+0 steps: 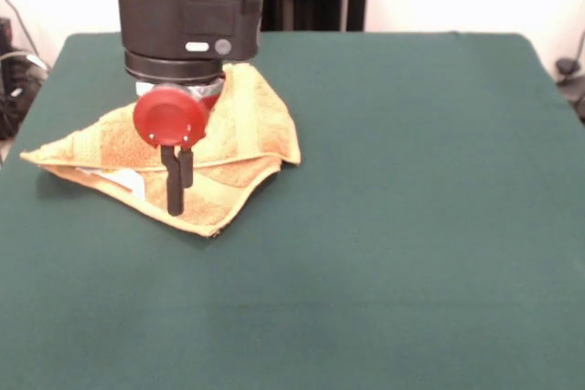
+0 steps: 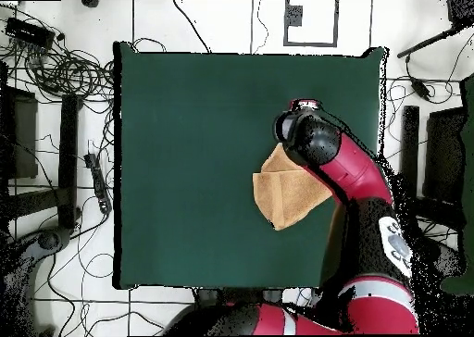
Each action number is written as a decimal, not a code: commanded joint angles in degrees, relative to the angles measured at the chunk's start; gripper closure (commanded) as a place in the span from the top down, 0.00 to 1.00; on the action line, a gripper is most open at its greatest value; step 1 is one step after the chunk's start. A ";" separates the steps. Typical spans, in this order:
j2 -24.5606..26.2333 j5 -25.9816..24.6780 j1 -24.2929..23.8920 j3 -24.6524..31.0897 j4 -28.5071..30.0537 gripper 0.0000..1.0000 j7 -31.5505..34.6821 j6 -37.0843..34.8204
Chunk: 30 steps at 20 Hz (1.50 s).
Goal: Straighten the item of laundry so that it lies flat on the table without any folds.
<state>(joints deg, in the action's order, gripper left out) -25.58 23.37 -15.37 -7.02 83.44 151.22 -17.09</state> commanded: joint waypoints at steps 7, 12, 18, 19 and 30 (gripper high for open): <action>2.37 3.36 2.14 6.19 11.72 1.00 11.58 3.14; 2.97 3.50 1.70 7.03 12.13 1.00 11.50 5.18; 5.88 4.11 0.59 8.57 10.68 1.00 11.46 7.96; 5.98 4.55 1.26 7.66 10.41 1.00 11.92 7.45; 11.34 10.66 11.47 -6.17 2.97 1.00 17.63 -1.92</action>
<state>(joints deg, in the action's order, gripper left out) -21.47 28.35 -11.33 -9.76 87.81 151.24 -11.59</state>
